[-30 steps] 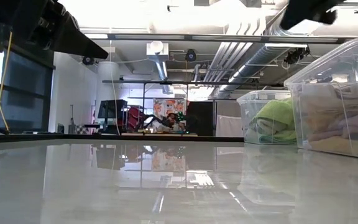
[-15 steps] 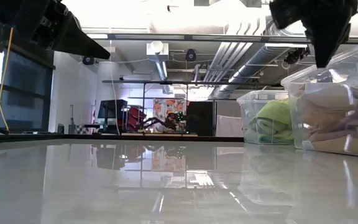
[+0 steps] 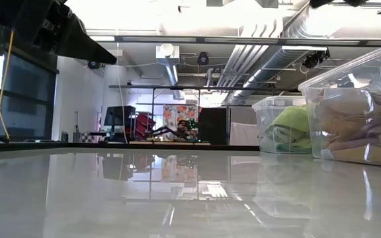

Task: Sort towels by color in basket
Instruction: Return to Home Position

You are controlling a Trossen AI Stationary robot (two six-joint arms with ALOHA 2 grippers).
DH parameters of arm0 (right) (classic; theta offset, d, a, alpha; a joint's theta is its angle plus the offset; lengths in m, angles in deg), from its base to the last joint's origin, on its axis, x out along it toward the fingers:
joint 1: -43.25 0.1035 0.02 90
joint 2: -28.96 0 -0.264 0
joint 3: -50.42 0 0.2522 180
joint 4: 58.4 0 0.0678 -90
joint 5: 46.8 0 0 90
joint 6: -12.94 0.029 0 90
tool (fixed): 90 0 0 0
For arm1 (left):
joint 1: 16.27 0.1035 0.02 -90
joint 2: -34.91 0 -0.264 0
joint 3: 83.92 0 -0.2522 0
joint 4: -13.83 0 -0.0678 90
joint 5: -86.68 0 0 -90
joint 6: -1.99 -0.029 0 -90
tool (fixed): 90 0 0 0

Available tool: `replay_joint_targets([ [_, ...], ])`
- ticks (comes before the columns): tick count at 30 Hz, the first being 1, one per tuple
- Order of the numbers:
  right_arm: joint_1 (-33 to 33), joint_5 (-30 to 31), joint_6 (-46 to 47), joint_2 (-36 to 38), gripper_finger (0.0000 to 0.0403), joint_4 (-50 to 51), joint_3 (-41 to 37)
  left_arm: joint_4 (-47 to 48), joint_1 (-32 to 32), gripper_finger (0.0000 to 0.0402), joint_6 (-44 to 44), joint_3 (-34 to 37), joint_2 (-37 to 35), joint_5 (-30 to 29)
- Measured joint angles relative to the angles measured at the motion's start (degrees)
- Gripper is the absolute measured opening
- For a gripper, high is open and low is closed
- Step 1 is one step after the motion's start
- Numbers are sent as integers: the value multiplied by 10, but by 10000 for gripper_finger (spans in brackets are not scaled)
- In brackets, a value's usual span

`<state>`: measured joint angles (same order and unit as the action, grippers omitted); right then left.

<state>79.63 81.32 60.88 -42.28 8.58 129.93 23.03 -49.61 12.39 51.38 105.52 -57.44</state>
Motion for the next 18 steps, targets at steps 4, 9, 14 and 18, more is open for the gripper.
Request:
replay_joint_targets([
  [4, 35, 65, -15, 46, 3, -85, -72, 2, 0, 0, 0, 1, 0, 0],
  [9, 1, 59, -69, 140, 1, -315, -239, 2, 0, 0, -2, 1, 0, 0],
  [14, -89, -30, -164, 193, 1, -588, -392, 1, 1, 0, -5, 1, 0, -1],
  [18, -160, -131, -228, 195, 1, -694, -447, 1, 11, 0, -5, 1, 0, -4],
])
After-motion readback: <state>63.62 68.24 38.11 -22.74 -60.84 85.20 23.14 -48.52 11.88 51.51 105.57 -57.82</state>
